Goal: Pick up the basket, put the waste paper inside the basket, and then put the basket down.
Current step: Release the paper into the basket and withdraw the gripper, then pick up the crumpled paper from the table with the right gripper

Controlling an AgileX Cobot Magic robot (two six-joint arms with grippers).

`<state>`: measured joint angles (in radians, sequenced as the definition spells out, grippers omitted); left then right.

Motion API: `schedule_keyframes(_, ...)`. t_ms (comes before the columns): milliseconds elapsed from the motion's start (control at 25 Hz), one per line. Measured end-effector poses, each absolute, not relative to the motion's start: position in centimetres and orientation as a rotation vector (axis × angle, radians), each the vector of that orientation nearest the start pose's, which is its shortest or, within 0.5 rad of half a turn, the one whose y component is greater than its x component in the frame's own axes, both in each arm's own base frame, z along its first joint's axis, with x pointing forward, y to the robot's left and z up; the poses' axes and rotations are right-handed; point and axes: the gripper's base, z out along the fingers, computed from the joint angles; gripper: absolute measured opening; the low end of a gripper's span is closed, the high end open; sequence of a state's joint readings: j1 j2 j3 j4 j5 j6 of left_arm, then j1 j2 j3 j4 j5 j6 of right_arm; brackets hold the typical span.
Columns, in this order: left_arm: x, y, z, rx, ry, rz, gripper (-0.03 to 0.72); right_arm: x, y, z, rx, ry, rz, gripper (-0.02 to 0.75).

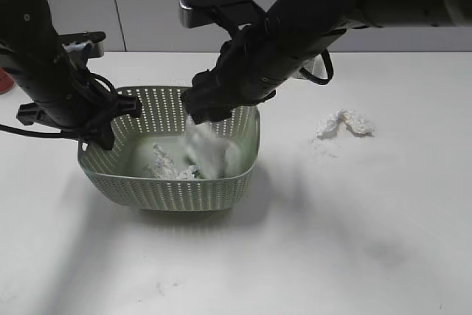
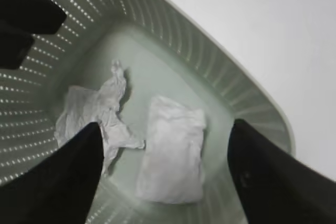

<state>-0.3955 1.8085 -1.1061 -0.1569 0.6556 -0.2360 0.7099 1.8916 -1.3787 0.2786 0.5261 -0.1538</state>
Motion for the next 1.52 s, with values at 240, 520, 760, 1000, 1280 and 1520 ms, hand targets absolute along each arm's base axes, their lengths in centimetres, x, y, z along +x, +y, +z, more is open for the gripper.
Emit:
schedule_keyframes(240,31.8,-14.2,17.5,0.069,2.878,-0.294,0.003,33.8,25.0,25.6,-0.678,2.387,0.463,0.613)
schedule_keyframes(520,31.8,-14.2,17.5,0.068,2.878,-0.294,0.003,40.0,15.7,23.0,-0.384,2.483,0.308,0.585)
schedule_keyframes(760,31.8,-14.2,17.5,0.068,2.879,-0.294,0.003,43.1,11.4,15.7,-0.231,2.613,0.229,0.581)
schedule_keyframes(1000,31.8,-14.2,17.5,0.068,2.879,-0.294,0.003,43.5,11.2,10.8,-0.237,2.689,0.193,0.581)
schedule_keyframes(1280,31.8,-14.2,17.5,0.068,2.879,-0.294,0.003,43.8,11.2,10.5,-0.248,2.699,0.188,0.447)
schedule_keyframes(1520,31.8,-14.2,17.5,0.068,2.879,-0.294,0.003,43.4,11.3,12.2,-0.258,2.731,0.199,0.043)
